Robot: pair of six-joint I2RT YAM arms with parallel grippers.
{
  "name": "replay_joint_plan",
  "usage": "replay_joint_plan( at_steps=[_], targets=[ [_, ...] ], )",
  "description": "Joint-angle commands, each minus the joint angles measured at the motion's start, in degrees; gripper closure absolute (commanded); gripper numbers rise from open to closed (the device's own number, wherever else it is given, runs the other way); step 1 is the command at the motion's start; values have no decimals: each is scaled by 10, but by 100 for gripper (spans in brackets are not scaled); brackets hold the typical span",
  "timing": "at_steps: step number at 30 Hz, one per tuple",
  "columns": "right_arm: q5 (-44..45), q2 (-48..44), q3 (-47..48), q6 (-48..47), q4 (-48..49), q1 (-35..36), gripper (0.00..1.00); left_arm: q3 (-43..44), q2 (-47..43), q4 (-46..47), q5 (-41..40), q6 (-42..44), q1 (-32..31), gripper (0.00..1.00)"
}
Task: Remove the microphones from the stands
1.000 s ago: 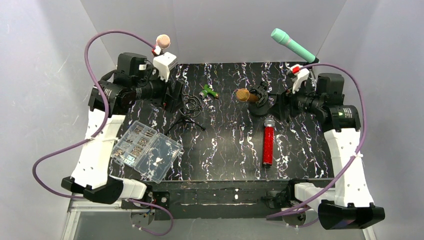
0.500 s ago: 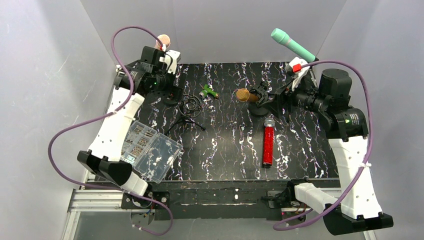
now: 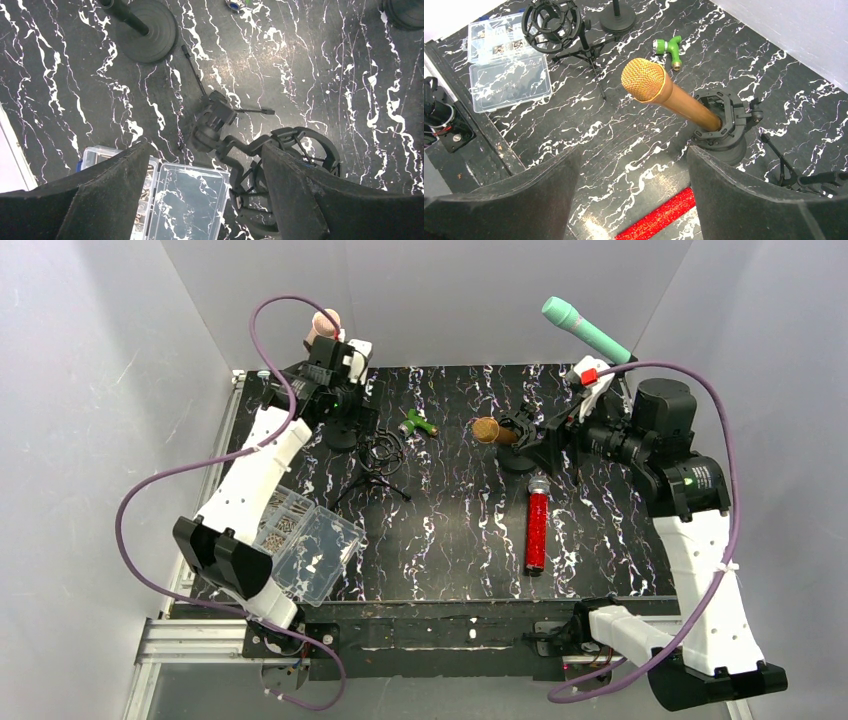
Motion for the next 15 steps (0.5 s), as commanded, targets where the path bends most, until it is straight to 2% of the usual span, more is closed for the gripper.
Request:
replay_joint_plan(
  at_steps=[1, 4, 15],
  targets=[
    [-3, -9, -11, 7, 25, 3, 15, -33, 2, 31, -45, 7, -20, 20],
    [-4, -13, -18, 8, 26, 3, 15, -43, 7, 59, -51, 10, -26, 22],
    [-1, -28, -45, 5, 28, 3, 15, -40, -4, 60, -71, -3, -31, 26]
  ],
)
